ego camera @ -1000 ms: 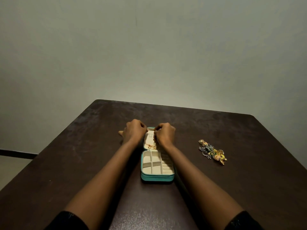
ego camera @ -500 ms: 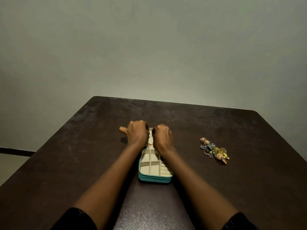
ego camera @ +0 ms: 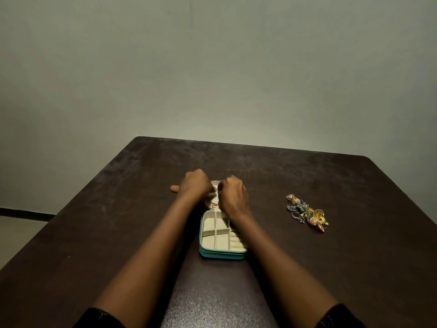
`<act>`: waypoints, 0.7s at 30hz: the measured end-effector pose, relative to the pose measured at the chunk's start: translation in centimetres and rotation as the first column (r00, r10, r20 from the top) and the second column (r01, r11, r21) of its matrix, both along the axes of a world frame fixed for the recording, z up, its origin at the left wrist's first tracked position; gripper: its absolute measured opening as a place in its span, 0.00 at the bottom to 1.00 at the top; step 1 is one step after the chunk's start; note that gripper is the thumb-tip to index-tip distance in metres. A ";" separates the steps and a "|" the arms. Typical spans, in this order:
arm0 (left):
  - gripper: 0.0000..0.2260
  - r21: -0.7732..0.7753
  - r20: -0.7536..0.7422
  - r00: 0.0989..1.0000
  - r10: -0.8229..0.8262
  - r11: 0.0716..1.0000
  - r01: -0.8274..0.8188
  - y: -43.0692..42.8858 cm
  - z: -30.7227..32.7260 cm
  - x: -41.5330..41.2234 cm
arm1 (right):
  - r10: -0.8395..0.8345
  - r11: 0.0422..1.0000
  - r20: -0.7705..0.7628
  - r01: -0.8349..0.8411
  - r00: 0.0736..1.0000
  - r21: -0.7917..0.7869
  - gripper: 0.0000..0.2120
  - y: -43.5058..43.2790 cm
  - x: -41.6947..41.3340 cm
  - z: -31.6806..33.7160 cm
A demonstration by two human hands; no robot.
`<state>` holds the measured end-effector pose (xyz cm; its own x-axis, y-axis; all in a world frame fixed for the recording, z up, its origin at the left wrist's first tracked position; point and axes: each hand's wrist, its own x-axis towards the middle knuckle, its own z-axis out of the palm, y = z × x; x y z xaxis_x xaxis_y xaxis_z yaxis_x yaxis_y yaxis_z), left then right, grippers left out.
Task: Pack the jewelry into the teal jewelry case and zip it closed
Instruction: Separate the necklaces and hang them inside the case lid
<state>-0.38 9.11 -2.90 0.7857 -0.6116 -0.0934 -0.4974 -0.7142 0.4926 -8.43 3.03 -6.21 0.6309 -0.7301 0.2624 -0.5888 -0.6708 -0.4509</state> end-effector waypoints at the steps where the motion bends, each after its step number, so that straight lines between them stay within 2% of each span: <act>1: 0.08 -0.091 -0.050 0.998 0.025 0.995 -0.030 0.2 -0.3 0.4 | -0.006 1.000 0.015 0.006 1.000 0.005 0.12 -0.1 0.1 -0.1; 3: 0.12 -0.176 -0.116 0.991 0.063 0.981 -0.083 0.4 -0.9 0.8 | -0.014 1.000 0.040 0.013 0.999 0.017 0.13 -0.1 0.2 -0.2; 8: 0.22 -0.067 -0.275 0.961 0.036 0.996 -0.057 0.6 -1.6 0.2 | -0.004 1.000 0.133 0.001 0.991 0.017 0.12 0.0 0.0 -0.2; 11: 0.22 -0.112 -0.396 0.918 0.026 0.991 -0.076 0.8 -1.4 -0.1 | 0.001 0.997 0.186 -0.015 0.982 0.069 0.12 -0.2 -0.1 0.0; 13: 0.16 -0.279 -0.580 0.813 -0.041 0.948 -0.152 1.2 -1.4 -0.2 | 0.004 0.996 0.228 -0.025 0.974 0.090 0.11 -0.3 -0.2 0.0; 16: 0.11 -0.420 -0.792 0.587 -0.167 0.848 -0.324 1.9 -1.1 -0.6 | 0.034 0.996 0.297 -0.056 0.954 0.065 0.09 -0.2 -0.7 0.3; 18: 0.11 -0.499 -0.832 0.466 -0.300 0.771 -0.395 2.4 -1.3 -0.7 | 0.093 0.994 0.349 -0.108 0.932 0.023 0.08 0.0 -1.5 0.7; 21: 0.11 -0.599 -0.800 0.332 -0.501 0.625 -0.501 2.6 -2.4 -1.0 | 0.166 0.985 0.426 -0.172 0.889 -0.027 0.08 0.1 -2.6 1.2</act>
